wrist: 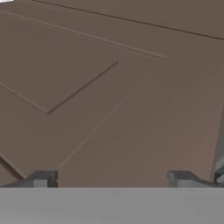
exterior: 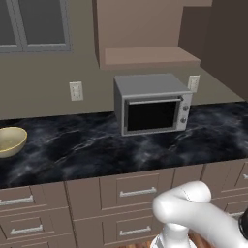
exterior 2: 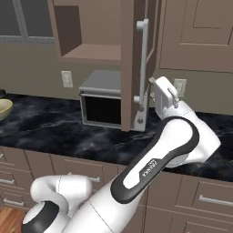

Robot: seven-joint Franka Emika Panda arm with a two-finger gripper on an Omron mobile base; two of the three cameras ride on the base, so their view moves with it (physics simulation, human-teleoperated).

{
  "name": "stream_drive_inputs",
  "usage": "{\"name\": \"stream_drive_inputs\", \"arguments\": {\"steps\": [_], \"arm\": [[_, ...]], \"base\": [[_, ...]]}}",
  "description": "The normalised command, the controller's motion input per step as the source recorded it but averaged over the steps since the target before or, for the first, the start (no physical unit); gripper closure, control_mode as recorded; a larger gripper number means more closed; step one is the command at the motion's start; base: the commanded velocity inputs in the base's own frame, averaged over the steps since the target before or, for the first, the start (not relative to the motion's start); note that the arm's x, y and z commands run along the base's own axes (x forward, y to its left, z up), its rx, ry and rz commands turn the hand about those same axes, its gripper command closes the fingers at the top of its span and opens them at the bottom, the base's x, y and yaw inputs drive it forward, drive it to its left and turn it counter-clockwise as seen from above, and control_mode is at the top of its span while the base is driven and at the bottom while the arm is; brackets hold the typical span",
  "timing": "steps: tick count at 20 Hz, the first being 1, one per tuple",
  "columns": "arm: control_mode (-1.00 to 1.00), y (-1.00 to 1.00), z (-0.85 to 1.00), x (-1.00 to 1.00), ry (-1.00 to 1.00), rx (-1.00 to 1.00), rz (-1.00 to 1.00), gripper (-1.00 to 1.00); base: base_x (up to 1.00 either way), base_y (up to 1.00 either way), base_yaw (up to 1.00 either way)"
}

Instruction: Open the cabinet and move the ladle to the pot. Then close the cabinet.

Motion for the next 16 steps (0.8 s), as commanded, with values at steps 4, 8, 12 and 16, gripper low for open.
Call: {"name": "stream_drive_inputs", "arguments": {"steps": [4,8,12,16], "arm": [[-1.0,0.69,0.14,0.0,-0.12,0.0,0.06,-1.0],[-1.0,0.78,0.23,0.0,-0.13,0.0,0.04,-1.0],[-1.0,0.8,0.29,0.0,-0.13,0.0,0.03,-1.0],[-1.0,0.82,0.25,0.05,-0.12,0.0,0.0,-1.0]], "base": [[0.0,0.0,0.0],[0.0,0.0,0.0],[0.0,0.0,0.0],[0.0,0.0,0.0]]}}
